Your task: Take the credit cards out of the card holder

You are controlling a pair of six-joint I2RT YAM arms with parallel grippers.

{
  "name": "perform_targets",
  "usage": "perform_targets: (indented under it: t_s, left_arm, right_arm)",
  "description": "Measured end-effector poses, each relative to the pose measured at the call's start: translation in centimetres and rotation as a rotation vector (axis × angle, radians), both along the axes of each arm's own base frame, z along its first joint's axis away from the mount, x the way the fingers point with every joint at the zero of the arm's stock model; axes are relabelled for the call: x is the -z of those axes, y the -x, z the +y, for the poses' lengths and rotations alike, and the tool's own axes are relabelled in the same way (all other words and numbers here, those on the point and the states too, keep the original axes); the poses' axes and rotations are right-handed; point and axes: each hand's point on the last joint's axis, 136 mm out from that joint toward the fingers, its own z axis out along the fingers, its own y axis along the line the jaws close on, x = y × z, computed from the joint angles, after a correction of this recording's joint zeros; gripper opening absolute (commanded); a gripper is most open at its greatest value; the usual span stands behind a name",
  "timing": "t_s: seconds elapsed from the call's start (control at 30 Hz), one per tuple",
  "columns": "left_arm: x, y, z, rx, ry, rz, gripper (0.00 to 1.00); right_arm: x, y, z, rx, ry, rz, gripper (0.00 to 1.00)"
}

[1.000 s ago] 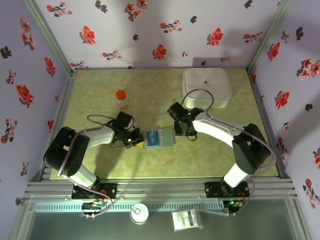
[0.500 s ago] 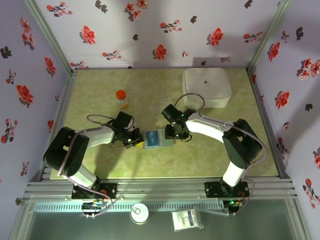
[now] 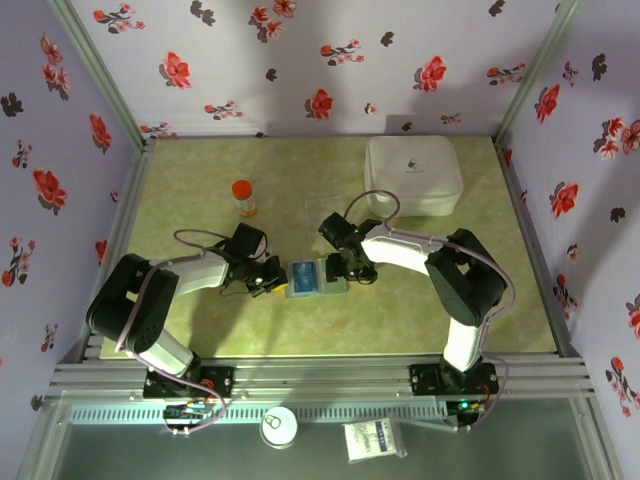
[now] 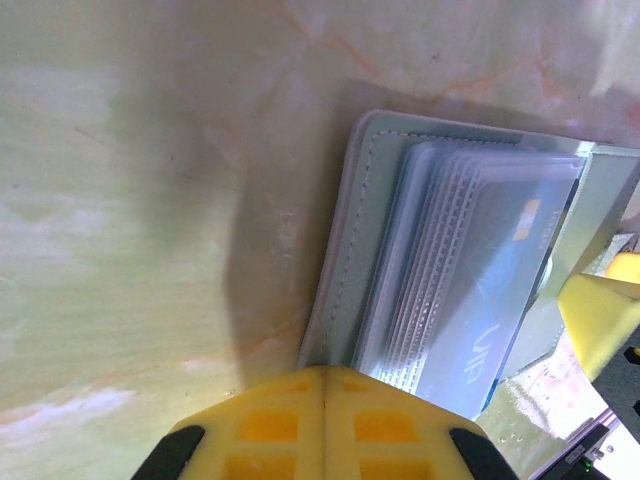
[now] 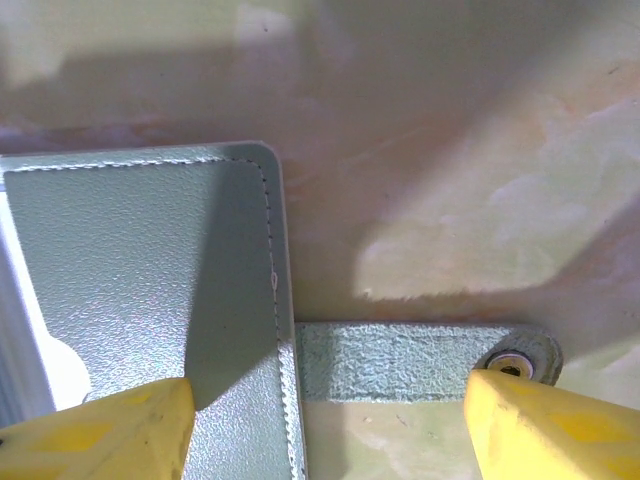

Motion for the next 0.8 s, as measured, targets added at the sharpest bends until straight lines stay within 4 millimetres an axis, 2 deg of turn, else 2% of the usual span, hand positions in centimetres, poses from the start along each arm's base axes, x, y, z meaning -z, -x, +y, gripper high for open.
perform_targets:
  t_s: [0.8]
  left_arm:
    - [0.03,0.02,0.01,0.000,0.000,-0.001,0.02]
  right_arm:
    - [0.32,-0.20,0.07,-0.010,0.030,0.020,0.66]
